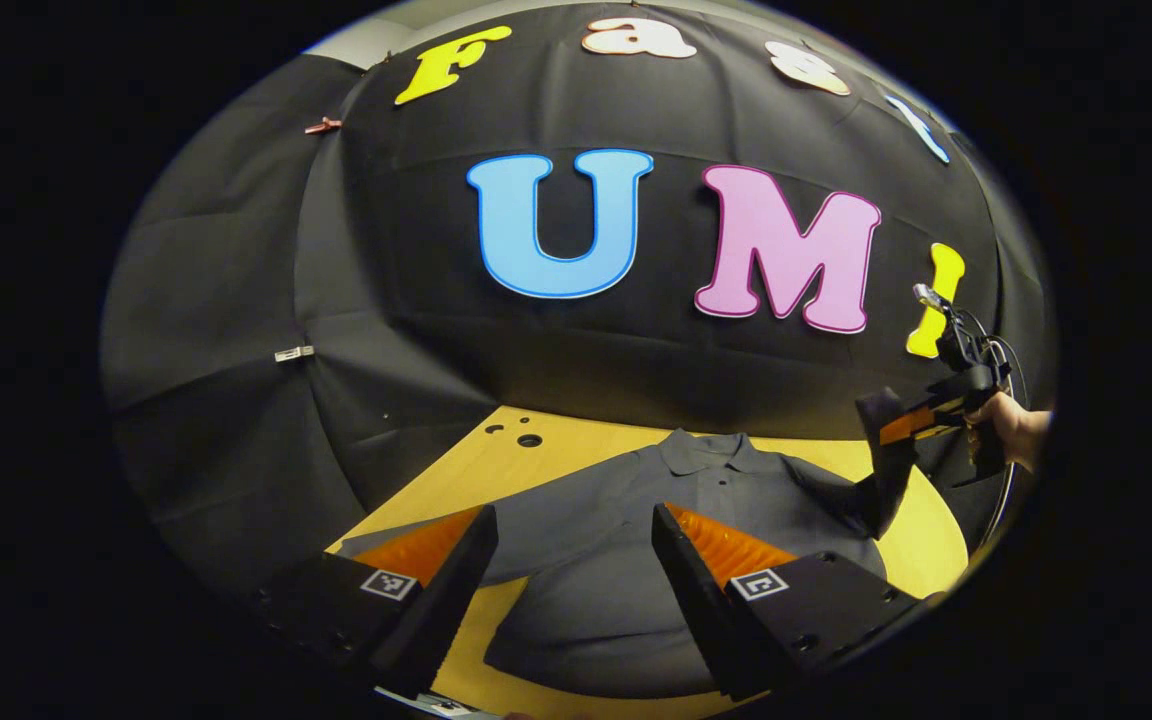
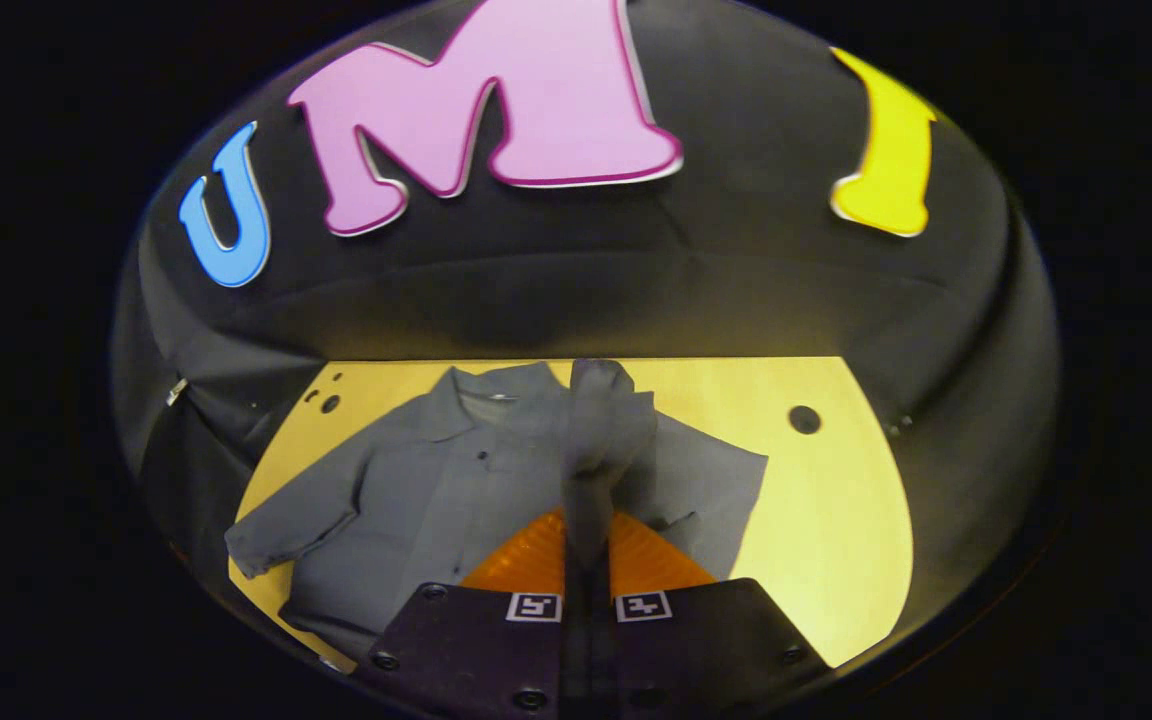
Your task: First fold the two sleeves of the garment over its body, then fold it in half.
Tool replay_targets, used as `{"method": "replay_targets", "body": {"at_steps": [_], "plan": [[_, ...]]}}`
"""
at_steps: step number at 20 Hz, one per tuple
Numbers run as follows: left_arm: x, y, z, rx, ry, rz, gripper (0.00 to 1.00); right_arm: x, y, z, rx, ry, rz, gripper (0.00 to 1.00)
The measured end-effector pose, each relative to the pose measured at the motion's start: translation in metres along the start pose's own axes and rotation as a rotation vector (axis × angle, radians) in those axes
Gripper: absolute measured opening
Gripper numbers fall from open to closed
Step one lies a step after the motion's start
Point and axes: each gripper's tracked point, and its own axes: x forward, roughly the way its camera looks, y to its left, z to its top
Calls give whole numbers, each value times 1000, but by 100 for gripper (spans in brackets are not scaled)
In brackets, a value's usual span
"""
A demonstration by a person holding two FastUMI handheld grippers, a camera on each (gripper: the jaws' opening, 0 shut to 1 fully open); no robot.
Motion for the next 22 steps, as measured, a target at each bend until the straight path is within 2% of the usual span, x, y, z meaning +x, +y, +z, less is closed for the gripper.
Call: {"method": "replay_targets", "body": {"at_steps": [5,8,9,17,20,22], "plan": [[6,22,-7,0,10,39,98,40,87,-9,-95,20,107,5],[9,37,-16,4,25,59,96,68,129,-25,-20,59,160,5],[10,41,-21,-12,34,64,98,78,140,-31,-7,71,170,5],[21,73,-55,-74,99,116,98,138,202,-78,100,116,253,5],[29,83,-60,-84,97,129,98,142,223,-93,170,153,298,19],[34,94,-60,-95,93,144,98,139,232,-96,178,153,311,53]]}}
